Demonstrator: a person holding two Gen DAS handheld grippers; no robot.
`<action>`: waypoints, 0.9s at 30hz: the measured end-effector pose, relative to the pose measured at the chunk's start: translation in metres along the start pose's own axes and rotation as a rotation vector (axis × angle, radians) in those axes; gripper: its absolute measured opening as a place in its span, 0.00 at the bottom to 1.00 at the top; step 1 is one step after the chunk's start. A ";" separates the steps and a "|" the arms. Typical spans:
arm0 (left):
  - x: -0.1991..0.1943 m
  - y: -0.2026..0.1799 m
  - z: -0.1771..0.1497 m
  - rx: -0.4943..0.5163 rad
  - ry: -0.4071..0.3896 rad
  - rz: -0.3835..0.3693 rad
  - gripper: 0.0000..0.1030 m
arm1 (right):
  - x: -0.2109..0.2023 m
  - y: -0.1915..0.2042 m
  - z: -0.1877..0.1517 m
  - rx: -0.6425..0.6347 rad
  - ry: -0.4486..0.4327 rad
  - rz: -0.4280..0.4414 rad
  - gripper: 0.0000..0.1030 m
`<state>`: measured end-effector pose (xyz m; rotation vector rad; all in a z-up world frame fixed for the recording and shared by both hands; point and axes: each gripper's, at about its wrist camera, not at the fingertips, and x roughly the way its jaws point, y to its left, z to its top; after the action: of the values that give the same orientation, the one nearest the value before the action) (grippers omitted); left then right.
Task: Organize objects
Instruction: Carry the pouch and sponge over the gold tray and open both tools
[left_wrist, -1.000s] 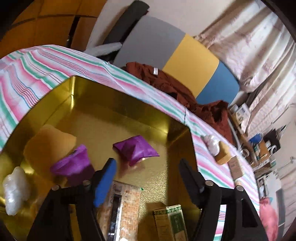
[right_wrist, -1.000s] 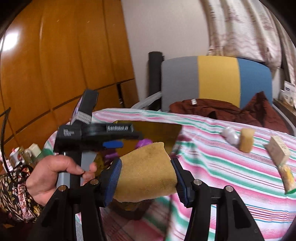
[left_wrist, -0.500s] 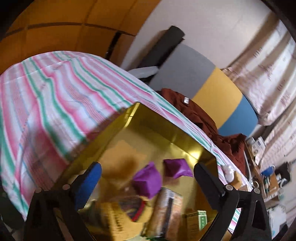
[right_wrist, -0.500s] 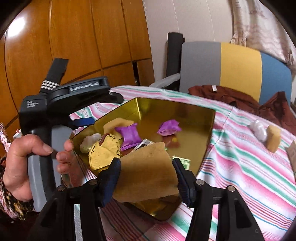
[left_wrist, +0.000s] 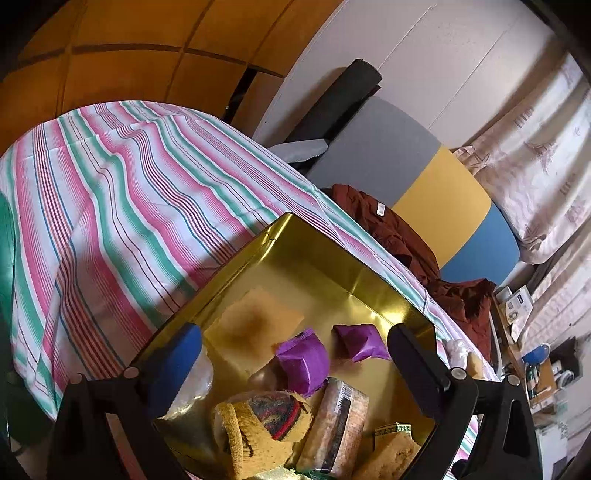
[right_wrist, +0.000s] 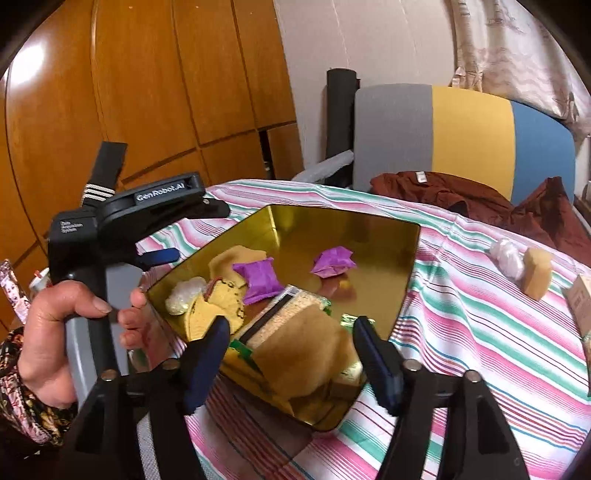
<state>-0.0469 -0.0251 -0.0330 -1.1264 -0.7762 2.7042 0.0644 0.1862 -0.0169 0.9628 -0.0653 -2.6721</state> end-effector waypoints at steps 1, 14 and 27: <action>-0.001 -0.001 -0.001 0.001 -0.002 -0.001 0.98 | 0.004 0.000 0.000 0.000 0.019 0.014 0.46; -0.005 -0.013 -0.005 0.039 -0.002 -0.004 1.00 | 0.009 -0.023 0.007 0.171 0.006 0.106 0.41; -0.003 -0.084 -0.064 0.315 0.137 -0.192 1.00 | -0.041 -0.141 -0.034 0.384 -0.013 -0.190 0.45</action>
<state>-0.0082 0.0732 -0.0269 -1.0854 -0.3963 2.4500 0.0781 0.3344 -0.0380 1.1108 -0.5321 -2.9023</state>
